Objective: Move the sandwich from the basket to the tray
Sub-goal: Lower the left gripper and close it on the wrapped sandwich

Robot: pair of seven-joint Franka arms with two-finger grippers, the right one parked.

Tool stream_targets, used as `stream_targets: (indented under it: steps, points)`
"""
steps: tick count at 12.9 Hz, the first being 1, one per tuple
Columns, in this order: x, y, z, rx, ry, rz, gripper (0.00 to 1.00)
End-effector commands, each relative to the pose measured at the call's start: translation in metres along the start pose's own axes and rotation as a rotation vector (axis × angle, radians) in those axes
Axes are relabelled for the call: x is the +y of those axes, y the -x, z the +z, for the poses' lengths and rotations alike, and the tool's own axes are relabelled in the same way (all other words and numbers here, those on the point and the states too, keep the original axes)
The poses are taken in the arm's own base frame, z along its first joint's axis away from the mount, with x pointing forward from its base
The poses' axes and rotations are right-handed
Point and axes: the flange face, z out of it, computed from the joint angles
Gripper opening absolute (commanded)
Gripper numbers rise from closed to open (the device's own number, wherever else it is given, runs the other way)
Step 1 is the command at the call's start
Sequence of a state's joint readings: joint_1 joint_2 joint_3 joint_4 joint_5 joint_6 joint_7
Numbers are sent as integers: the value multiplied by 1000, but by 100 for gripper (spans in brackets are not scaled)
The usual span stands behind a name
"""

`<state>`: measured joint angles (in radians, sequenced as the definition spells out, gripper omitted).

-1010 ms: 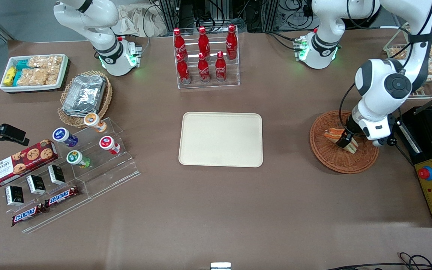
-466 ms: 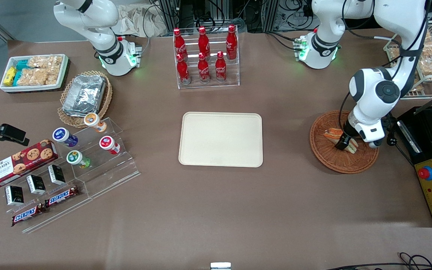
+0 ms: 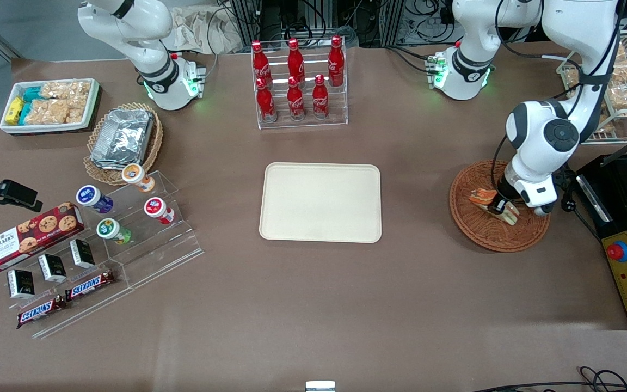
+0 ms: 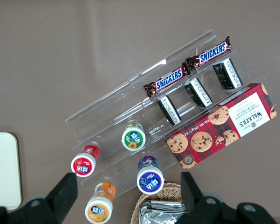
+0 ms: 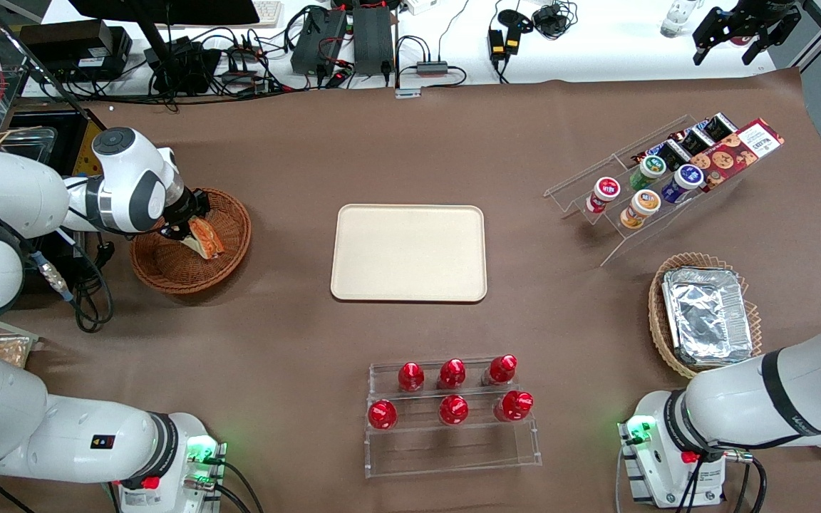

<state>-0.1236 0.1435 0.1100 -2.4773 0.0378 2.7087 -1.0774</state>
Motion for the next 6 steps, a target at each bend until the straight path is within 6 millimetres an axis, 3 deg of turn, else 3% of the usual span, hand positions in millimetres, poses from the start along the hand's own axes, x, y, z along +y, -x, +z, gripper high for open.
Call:
stream_targets:
  steps: [1, 3, 6]
  points:
    - [6, -6, -29, 29, 46, -8, 0]
    - [10, -9, -53, 12, 12, 11, 0]
    - [29, -20, -112, -2, -39, 126, 0]
